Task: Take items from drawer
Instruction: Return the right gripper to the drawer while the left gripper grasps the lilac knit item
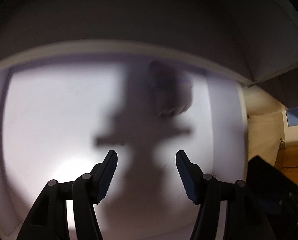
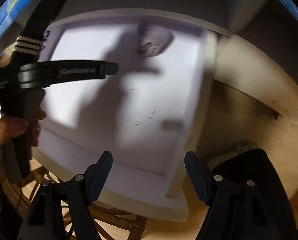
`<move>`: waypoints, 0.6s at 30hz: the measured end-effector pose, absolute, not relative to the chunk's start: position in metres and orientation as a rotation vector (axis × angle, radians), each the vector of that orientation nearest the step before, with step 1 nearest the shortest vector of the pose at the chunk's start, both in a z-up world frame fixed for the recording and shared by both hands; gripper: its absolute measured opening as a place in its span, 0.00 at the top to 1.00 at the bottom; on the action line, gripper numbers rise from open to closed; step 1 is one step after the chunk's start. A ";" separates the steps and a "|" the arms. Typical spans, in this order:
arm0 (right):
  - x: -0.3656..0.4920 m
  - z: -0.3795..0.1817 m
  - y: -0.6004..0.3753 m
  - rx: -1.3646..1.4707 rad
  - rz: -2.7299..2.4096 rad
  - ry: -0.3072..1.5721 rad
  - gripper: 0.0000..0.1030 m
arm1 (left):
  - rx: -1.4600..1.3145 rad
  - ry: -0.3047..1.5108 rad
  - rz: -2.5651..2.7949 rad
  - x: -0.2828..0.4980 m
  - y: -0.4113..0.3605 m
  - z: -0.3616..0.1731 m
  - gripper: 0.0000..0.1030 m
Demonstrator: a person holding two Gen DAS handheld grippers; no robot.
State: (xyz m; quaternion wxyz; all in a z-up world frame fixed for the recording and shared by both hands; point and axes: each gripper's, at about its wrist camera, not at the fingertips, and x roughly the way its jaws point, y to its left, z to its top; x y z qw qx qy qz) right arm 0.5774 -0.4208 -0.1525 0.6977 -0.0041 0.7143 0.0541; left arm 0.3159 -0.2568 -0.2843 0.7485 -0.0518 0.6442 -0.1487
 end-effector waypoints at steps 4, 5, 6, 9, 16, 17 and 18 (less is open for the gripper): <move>0.575 -0.154 -0.433 0.053 0.088 1.605 0.27 | -0.068 1.361 -0.302 0.329 -0.287 -0.287 0.40; 0.574 -0.154 -0.436 0.068 0.083 1.605 0.27 | -0.064 1.357 -0.300 0.332 -0.292 -0.288 0.40; 0.578 -0.156 -0.437 0.085 0.079 1.607 0.27 | -0.054 1.354 -0.289 0.335 -0.298 -0.291 0.40; 0.578 -0.156 -0.442 0.118 0.065 1.608 0.27 | -0.043 1.343 -0.246 0.346 -0.308 -0.296 0.40; 0.589 -0.158 -0.439 0.184 0.069 1.596 0.27 | -0.018 1.361 -0.217 0.367 -0.322 -0.311 0.40; 0.589 -0.158 -0.439 0.190 0.065 1.595 0.27 | -0.016 1.359 -0.223 0.367 -0.322 -0.311 0.41; 0.590 -0.157 -0.444 0.198 0.062 1.594 0.27 | -0.029 1.359 -0.241 0.368 -0.321 -0.312 0.43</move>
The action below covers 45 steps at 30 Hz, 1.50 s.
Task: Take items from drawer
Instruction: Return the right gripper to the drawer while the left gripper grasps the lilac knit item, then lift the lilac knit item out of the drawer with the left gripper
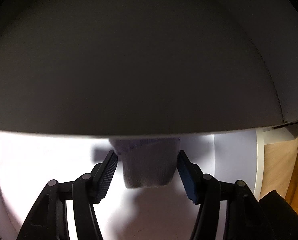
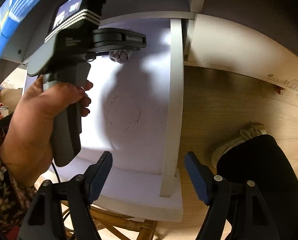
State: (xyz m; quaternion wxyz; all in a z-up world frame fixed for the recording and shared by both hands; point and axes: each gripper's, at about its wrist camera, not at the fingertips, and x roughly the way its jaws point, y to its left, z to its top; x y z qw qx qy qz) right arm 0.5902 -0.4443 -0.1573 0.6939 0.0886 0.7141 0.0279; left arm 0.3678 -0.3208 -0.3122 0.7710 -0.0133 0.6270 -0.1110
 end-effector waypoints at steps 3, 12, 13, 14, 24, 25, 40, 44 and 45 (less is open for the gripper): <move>0.592 -0.156 -0.445 0.224 0.058 1.587 0.27 | -0.044 1.355 -0.273 0.365 -0.315 -0.312 0.45; 0.595 -0.151 -0.443 0.198 0.055 1.581 0.27 | -0.019 1.388 -0.337 0.311 -0.263 -0.313 0.46; 0.595 -0.153 -0.443 0.193 0.050 1.582 0.27 | -0.019 1.393 -0.340 0.304 -0.255 -0.314 0.46; 0.596 -0.152 -0.442 0.189 0.046 1.584 0.27 | -0.016 1.397 -0.336 0.298 -0.248 -0.314 0.45; 0.597 -0.162 -0.443 0.184 0.035 1.598 0.27 | 0.001 1.387 -0.274 0.294 -0.231 -0.302 0.39; 0.597 -0.161 -0.444 0.185 0.034 1.597 0.27 | 0.013 1.391 -0.268 0.294 -0.233 -0.303 0.39; 0.606 -0.164 -0.437 0.188 0.047 1.582 0.27 | 0.058 1.430 -0.353 0.262 -0.215 -0.295 0.46; 0.607 -0.163 -0.434 0.185 0.057 1.577 0.27 | 0.060 1.407 -0.397 0.263 -0.191 -0.279 0.46; 0.608 -0.164 -0.433 0.186 0.059 1.577 0.27 | 0.060 1.400 -0.407 0.262 -0.183 -0.274 0.46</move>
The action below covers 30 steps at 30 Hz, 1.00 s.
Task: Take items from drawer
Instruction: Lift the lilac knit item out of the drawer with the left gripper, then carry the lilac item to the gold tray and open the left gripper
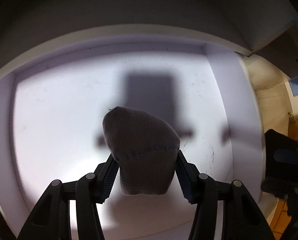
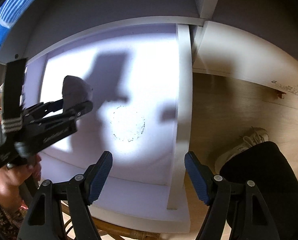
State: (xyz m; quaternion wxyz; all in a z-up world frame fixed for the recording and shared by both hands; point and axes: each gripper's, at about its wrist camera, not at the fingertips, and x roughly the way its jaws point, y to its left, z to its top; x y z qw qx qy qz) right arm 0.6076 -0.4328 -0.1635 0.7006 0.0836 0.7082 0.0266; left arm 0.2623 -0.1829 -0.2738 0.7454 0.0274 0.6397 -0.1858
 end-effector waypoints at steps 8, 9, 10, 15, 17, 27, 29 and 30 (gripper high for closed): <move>0.612 -0.172 -0.426 0.185 0.072 1.566 0.27 | 0.089 1.350 -0.465 0.251 -0.191 -0.245 0.46; 0.613 -0.173 -0.424 0.177 0.074 1.564 0.27 | 0.100 1.340 -0.480 0.258 -0.202 -0.247 0.46; 0.614 -0.174 -0.422 0.166 0.072 1.564 0.27 | 0.107 1.330 -0.495 0.258 -0.200 -0.240 0.46; 0.614 -0.181 -0.410 0.110 0.069 1.589 0.27 | 0.118 1.275 -0.570 0.241 -0.185 -0.186 0.46; 0.615 -0.182 -0.407 0.107 0.075 1.590 0.27 | 0.113 1.231 -0.605 0.236 -0.179 -0.158 0.46; 0.613 -0.176 -0.405 0.114 0.075 1.592 0.27 | 0.085 0.985 -0.713 0.255 -0.169 -0.006 0.46; 0.614 -0.174 -0.404 0.117 0.082 1.589 0.27 | 0.072 0.947 -0.707 0.272 -0.173 0.013 0.46; 0.615 -0.173 -0.404 0.117 0.084 1.588 0.27 | 0.075 0.933 -0.693 0.284 -0.173 0.027 0.46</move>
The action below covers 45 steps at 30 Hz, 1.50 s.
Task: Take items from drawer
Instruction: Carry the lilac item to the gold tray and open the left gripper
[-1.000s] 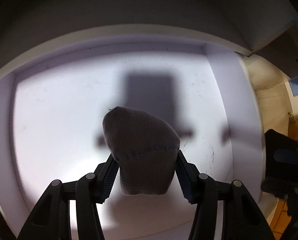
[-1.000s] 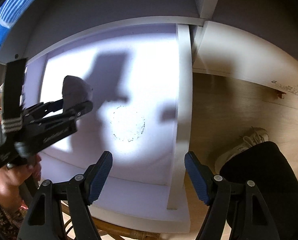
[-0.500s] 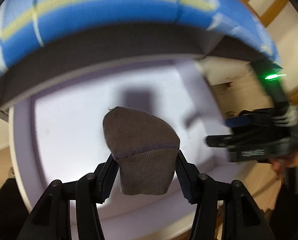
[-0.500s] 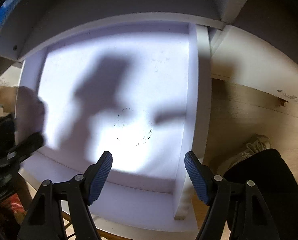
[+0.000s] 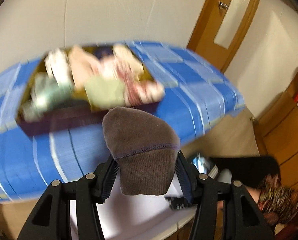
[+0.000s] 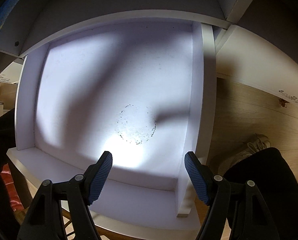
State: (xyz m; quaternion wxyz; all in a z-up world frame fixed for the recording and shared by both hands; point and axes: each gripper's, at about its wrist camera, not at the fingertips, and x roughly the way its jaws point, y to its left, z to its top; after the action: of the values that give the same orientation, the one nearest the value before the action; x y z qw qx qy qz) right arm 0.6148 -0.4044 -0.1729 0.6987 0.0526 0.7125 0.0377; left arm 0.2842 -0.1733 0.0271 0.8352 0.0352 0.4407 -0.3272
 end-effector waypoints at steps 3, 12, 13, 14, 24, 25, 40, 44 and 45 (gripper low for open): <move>0.614 -0.171 -0.405 0.119 0.090 1.584 0.27 | 0.111 0.912 -0.644 0.319 -0.180 0.050 0.46; 0.614 -0.162 -0.404 0.160 0.111 1.562 0.27 | 0.259 1.057 -0.380 0.430 -0.195 0.024 0.46; 0.615 -0.161 -0.405 0.168 0.112 1.559 0.27 | 0.251 1.068 -0.364 0.436 -0.194 0.020 0.46; 0.615 -0.159 -0.406 0.176 0.114 1.559 0.27 | 0.230 1.090 -0.358 0.443 -0.192 0.013 0.46; 0.616 -0.149 -0.401 0.209 0.142 1.546 0.27 | 0.028 1.027 -0.347 0.438 -0.146 0.037 0.32; 0.616 -0.149 -0.400 0.207 0.143 1.544 0.27 | 0.038 1.012 -0.341 0.433 -0.142 0.044 0.32; 0.616 -0.143 -0.398 0.218 0.155 1.538 0.27 | 0.334 1.143 -0.263 0.454 -0.199 0.000 0.55; 0.616 -0.142 -0.400 0.230 0.149 1.532 0.27 | 0.198 1.202 -0.276 0.449 -0.181 -0.006 0.55; 0.616 -0.141 -0.401 0.234 0.145 1.530 0.27 | 0.167 1.197 -0.289 0.446 -0.176 -0.003 0.55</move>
State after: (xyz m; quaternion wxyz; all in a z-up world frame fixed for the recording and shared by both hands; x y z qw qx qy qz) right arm 0.6158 -0.4007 -0.1413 0.7129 0.1057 0.6901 0.0655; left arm 0.4464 -0.1764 -0.0026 0.8131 0.0785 0.5607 -0.1356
